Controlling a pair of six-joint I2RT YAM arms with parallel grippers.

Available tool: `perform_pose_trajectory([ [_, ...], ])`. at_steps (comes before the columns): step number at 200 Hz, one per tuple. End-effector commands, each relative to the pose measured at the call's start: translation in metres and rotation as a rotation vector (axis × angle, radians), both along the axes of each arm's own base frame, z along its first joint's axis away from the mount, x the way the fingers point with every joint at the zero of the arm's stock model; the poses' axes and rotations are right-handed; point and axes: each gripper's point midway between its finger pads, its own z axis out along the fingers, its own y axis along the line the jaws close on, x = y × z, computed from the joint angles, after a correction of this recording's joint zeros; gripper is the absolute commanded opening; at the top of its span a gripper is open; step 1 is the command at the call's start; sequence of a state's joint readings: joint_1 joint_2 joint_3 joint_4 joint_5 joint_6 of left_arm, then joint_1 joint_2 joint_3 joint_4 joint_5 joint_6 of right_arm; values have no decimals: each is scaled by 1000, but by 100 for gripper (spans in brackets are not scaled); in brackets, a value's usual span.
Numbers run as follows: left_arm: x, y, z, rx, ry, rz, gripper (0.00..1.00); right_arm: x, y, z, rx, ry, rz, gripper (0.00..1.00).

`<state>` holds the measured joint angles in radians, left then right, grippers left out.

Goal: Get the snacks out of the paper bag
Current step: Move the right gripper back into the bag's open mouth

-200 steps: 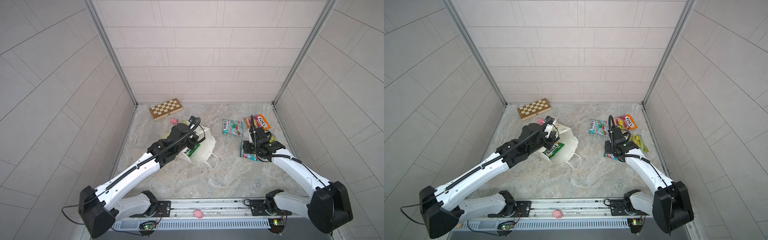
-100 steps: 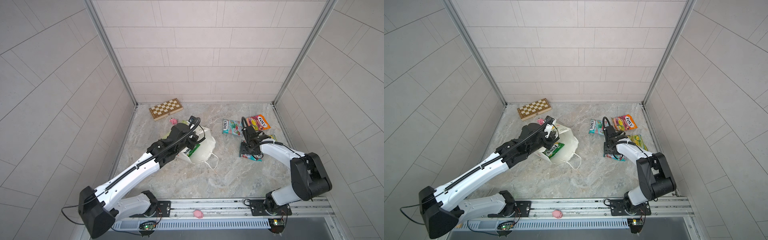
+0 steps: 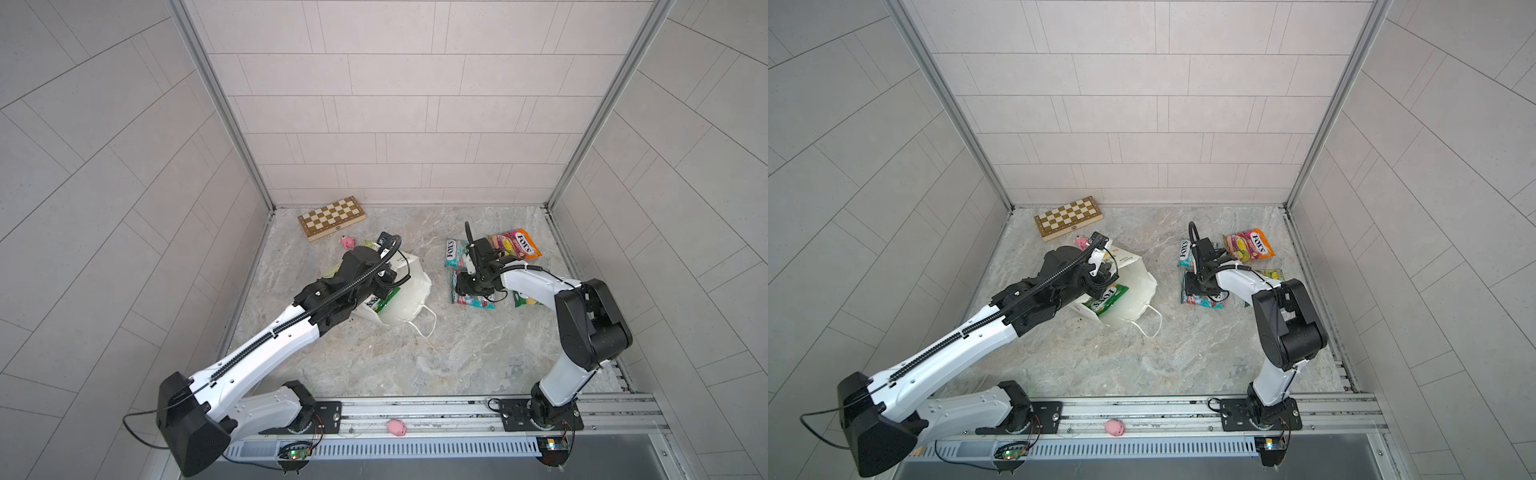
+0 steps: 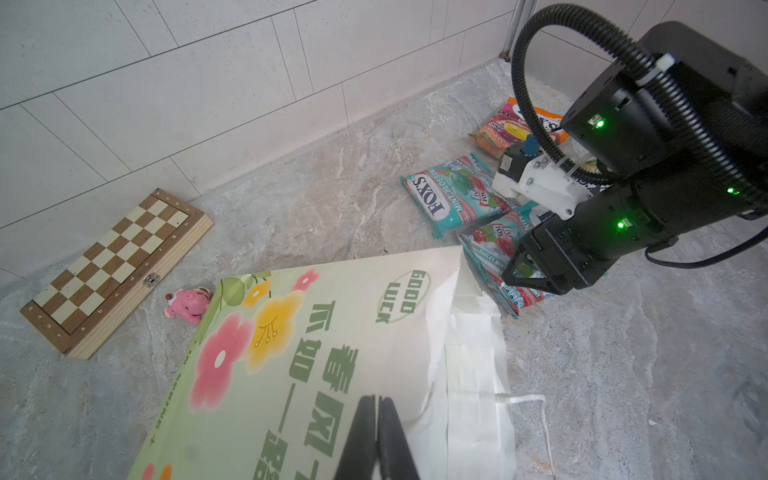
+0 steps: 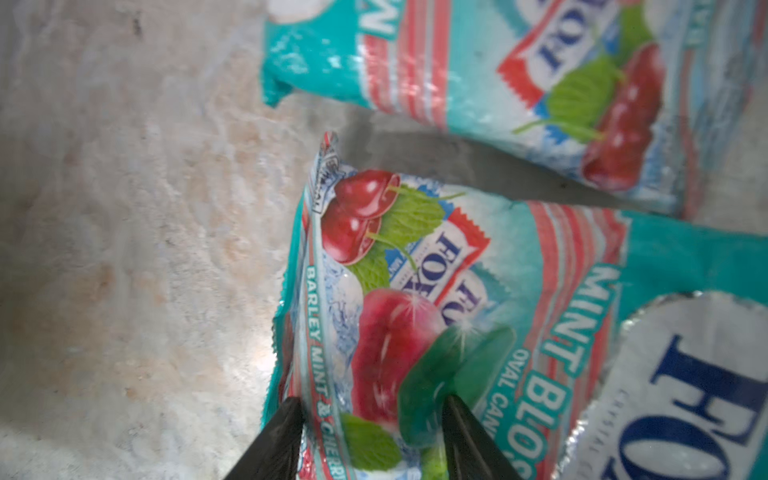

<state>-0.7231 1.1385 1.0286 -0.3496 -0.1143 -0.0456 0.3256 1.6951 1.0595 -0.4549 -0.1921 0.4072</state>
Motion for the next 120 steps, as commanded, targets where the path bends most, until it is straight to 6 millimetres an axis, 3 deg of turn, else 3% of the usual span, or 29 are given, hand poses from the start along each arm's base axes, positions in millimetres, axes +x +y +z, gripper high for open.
perform_pose_trajectory([
  [1, 0, 5, 14, 2, -29, 18, 0, -5, -5, 18, -34, -25, -6, 55],
  [31, 0, 5, 15, -4, -30, 14, 0, -13, -5, 56, 12, -123, -4, 56],
  [74, -2, 2, 17, -22, -28, 1, 0, -53, 45, 113, 240, -278, 216, 56],
  [120, -6, -1, 23, -60, -48, -26, 0, -89, 95, 148, 384, -422, 312, 56],
])
